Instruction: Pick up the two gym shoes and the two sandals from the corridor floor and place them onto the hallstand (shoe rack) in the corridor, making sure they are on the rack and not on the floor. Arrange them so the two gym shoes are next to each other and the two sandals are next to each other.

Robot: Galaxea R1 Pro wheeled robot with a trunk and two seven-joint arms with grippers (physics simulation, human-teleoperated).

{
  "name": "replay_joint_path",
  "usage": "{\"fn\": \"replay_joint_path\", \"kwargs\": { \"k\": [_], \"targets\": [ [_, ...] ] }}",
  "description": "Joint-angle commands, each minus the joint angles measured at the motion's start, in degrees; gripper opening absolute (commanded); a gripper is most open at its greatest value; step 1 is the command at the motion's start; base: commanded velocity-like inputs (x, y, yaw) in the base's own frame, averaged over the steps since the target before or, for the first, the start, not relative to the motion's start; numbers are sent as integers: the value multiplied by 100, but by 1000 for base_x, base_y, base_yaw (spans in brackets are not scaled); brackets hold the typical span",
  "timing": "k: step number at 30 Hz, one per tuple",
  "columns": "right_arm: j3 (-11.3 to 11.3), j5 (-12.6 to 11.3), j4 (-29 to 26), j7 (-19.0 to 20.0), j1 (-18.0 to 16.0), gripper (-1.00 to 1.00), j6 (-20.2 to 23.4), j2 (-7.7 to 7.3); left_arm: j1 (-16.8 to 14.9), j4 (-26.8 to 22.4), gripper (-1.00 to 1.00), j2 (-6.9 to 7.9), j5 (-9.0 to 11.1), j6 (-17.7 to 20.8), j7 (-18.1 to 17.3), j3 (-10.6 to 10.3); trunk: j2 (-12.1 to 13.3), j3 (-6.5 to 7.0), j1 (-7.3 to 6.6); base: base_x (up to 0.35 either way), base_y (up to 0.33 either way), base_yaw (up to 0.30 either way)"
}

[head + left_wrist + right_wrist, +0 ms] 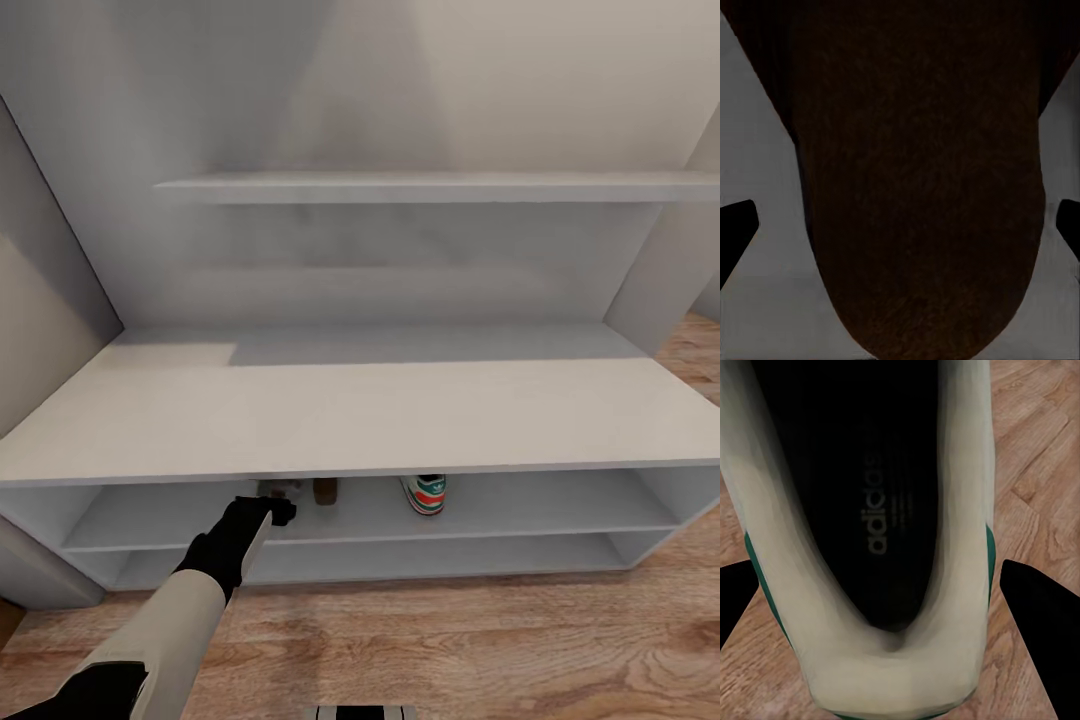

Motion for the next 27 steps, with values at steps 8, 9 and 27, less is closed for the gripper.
{"fn": "replay_joint_path", "kwargs": {
  "k": [8, 9, 27],
  "targets": [
    [-15, 57, -2, 32, -3, -100, -15, 0, -2, -8, 100, 0, -64, 26, -19, 35, -2, -4, -1, 0, 0, 0],
    [-12, 57, -2, 32, -3, -100, -16, 0, -2, -8, 100, 1, -64, 26, -19, 35, -2, -4, -1, 0, 0, 0],
    [-13, 57, -2, 32, -3, -100, -13, 0, -2, -15, 100, 1, -64, 13, -15, 35, -2, -4, -1, -180, 0, 0]
  ]
}}
